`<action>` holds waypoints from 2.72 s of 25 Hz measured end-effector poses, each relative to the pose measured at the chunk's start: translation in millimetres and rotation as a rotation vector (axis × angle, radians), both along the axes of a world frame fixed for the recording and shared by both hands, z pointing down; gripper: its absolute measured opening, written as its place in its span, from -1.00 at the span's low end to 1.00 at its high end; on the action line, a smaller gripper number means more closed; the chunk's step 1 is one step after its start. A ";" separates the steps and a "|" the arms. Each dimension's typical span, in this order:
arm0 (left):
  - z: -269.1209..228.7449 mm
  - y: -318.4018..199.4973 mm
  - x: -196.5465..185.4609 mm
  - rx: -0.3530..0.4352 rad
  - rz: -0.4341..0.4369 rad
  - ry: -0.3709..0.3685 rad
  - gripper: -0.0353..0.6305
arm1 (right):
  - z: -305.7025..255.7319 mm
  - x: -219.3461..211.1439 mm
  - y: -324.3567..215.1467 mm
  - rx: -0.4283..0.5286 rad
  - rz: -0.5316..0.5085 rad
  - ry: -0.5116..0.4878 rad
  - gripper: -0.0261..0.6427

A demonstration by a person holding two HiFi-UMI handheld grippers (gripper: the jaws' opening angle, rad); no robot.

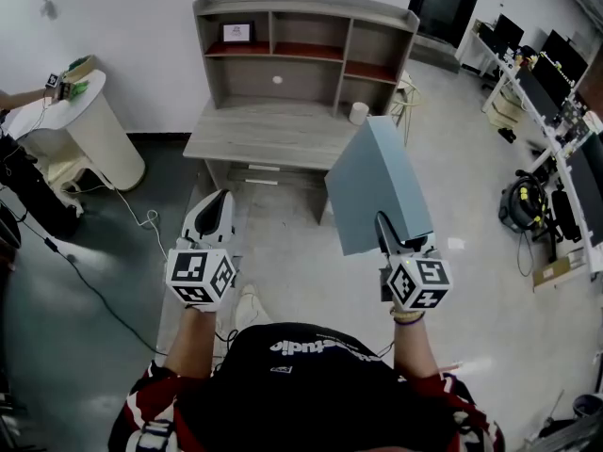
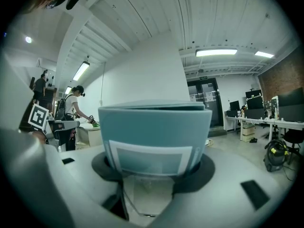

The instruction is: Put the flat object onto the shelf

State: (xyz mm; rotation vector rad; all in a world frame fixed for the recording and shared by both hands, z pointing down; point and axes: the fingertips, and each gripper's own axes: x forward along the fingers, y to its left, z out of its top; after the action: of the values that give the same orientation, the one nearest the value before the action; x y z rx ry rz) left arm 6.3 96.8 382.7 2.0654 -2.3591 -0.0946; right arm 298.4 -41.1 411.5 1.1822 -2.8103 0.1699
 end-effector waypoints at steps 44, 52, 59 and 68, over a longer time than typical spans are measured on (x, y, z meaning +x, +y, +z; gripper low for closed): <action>-7.5 -66.7 -96.1 -0.035 0.059 -0.023 -0.88 | -10.7 -81.2 -53.4 -0.007 0.075 -0.022 -0.11; -7.6 -98.3 -133.5 -0.038 0.073 -0.026 -0.88 | -6.7 -118.9 -78.7 -0.015 0.091 -0.010 -0.11; -3.7 -123.4 -170.5 -0.032 0.085 -0.021 -0.88 | -5.9 -152.5 -101.9 -0.013 0.114 -0.004 -0.11; -2.2 -150.2 -215.2 -0.035 0.119 -0.019 -0.88 | -6.7 -196.0 -122.0 -0.014 0.147 -0.002 -0.11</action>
State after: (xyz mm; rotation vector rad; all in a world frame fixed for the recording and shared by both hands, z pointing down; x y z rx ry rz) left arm -208.9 -53.4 380.5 2.1938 -2.2242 -0.0333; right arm 102.3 -163.0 404.7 1.3870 -2.7189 0.2004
